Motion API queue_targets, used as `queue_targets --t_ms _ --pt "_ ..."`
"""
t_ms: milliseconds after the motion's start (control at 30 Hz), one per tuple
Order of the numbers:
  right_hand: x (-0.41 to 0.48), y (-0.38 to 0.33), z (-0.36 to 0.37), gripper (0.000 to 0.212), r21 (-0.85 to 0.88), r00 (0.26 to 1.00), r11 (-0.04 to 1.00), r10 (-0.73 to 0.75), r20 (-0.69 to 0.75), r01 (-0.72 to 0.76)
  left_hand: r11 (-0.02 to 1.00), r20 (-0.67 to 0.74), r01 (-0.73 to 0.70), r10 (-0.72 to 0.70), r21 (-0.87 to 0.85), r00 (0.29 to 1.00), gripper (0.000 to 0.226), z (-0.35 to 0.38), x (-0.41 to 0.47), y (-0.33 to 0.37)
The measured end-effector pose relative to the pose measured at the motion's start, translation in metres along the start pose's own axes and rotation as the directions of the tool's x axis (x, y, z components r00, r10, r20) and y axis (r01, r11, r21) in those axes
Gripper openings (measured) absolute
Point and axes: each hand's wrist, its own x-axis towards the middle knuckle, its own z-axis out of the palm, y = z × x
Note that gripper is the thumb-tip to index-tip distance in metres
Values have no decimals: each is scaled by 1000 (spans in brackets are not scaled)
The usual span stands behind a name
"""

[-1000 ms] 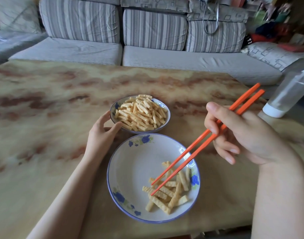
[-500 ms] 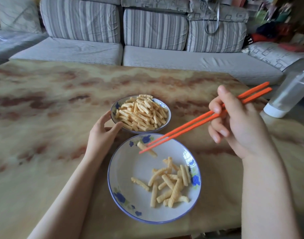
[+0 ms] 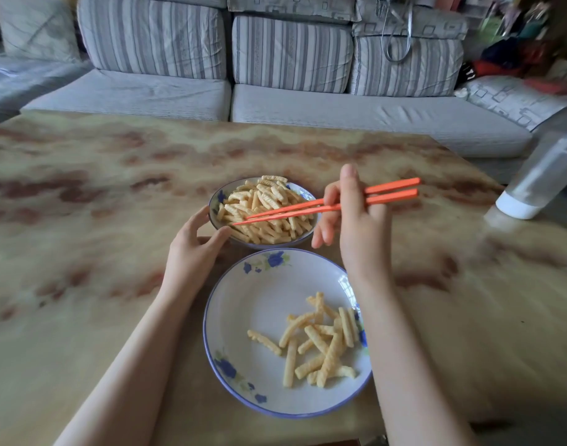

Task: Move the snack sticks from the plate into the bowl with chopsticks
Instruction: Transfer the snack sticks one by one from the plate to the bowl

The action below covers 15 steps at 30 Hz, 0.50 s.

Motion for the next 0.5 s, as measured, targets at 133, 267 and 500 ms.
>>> queue_targets --t_ms 133,267,500 --pt "-3 5 2 45 -43 998 998 37 46 -35 1000 -2 -2 2 -2 1000 44 0 0 0" --pt "-2 1 -2 45 -62 997 998 7 70 -2 1000 -5 -2 2 3 1000 44 0 1 -2" --pt "2 -34 -35 45 -42 981 999 37 190 -30 1000 1 6 -6 1 1000 44 0 2 -4"
